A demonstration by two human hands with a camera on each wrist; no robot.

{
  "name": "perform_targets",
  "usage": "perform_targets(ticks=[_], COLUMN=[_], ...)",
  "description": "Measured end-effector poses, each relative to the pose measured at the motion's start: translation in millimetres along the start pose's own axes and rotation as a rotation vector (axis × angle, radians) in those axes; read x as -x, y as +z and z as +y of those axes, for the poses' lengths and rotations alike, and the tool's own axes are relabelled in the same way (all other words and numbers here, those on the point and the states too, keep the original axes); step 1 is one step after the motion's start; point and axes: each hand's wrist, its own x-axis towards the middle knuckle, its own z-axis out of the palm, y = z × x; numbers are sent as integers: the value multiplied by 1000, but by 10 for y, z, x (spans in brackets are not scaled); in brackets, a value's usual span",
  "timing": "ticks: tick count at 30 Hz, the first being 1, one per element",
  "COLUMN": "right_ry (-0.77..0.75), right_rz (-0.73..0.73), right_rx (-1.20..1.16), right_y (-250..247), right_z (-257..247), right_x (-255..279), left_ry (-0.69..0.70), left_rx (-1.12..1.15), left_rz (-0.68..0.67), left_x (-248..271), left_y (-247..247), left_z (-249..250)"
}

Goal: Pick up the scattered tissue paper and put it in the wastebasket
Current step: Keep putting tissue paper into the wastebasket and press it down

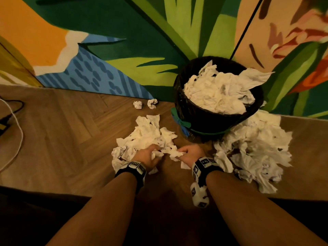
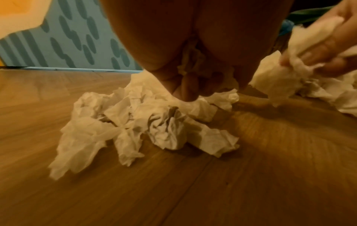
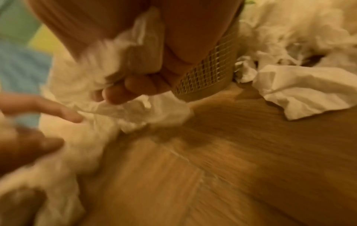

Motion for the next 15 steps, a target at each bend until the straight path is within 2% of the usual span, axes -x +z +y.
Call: perform_targets(ticks=[2, 4, 8, 11, 13, 15], right_ry=[-22, -69, -128, -141, -65, 4], right_rz=[42, 21, -31, -76, -83, -90], right_rx=[-116, -246, -398, -401, -399, -266], right_y=[-105, -207, -384, -449, -472, -497], right_z=[-19, -34, -22, 12, 21, 9], right_x=[32, 81, 222, 316, 360, 384], left_ry=[74, 134, 177, 171, 143, 117], left_rx=[23, 44, 61, 185, 255, 311], left_rz=[-35, -46, 39, 112, 118, 128], left_x=[7, 3, -34, -15, 14, 44], left_y=[3, 24, 42, -17, -62, -98], left_z=[127, 289, 593, 732, 805, 845])
